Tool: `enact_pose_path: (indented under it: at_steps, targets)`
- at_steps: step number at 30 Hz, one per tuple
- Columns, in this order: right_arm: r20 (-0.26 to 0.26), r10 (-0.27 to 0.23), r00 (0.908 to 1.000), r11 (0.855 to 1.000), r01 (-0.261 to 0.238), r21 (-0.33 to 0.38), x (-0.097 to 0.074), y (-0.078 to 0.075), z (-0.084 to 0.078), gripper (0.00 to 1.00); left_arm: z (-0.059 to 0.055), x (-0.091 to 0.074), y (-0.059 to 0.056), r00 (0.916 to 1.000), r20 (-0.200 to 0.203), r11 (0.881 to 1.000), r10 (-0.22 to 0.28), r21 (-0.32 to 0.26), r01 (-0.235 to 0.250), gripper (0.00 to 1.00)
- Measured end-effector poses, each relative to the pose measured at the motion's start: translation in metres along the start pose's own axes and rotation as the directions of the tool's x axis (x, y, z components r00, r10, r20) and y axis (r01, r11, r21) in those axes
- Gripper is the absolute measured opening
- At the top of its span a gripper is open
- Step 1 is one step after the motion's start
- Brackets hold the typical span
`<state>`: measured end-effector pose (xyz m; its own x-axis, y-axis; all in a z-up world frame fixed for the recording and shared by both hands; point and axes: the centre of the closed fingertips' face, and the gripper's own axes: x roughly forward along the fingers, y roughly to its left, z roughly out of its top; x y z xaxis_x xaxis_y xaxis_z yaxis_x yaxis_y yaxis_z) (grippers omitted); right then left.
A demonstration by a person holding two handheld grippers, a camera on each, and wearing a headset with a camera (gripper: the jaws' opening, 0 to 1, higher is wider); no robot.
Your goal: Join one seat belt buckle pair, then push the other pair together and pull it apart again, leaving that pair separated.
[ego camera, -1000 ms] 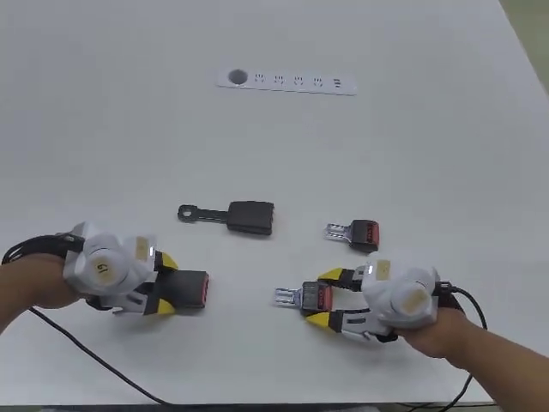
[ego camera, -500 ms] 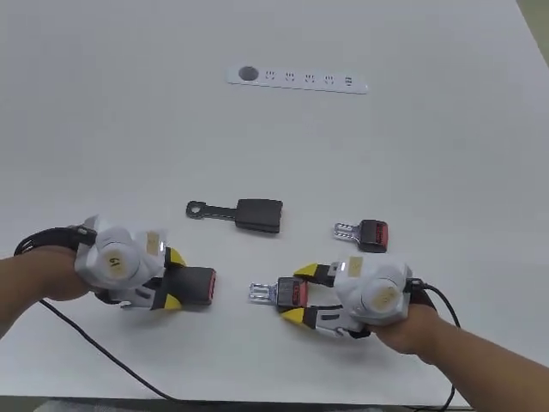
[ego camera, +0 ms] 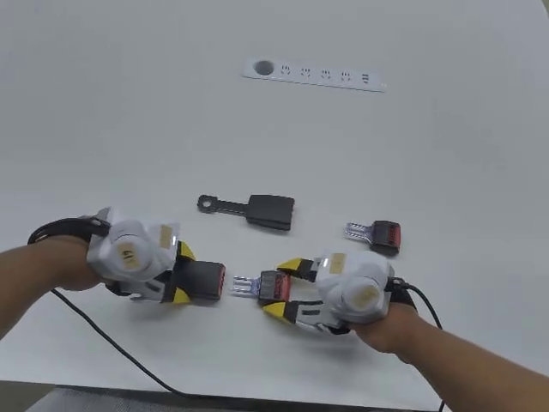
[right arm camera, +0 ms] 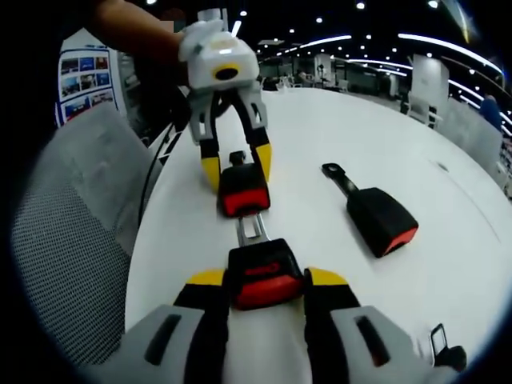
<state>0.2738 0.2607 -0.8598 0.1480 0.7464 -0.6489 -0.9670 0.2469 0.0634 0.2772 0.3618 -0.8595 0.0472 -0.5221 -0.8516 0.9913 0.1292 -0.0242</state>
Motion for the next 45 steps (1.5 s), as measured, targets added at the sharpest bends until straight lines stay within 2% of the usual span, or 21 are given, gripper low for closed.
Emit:
enact_pose_path:
  at_steps: [14, 30, 45]
  targets:
    - [0.013, 0.017, 0.9998, 1.000, -0.017, -0.021, 0.022, 0.003, 0.019, 0.36, -0.002, 0.002, 0.000, 1.0000, 0.005, 1.000, 0.002, -0.001, -0.002, 0.35]
    - [0.005, -0.008, 1.0000, 1.000, 0.007, 0.018, 0.030, 0.001, 0.026, 0.36, -0.001, 0.003, 0.002, 0.9997, -0.022, 0.999, -0.007, 0.037, 0.008, 0.33]
    - [-0.018, -0.010, 0.9998, 1.000, 0.010, -0.003, 0.036, 0.003, 0.031, 0.36, 0.000, 0.003, 0.000, 0.9995, -0.028, 0.998, -0.018, 0.056, 0.019, 0.33]
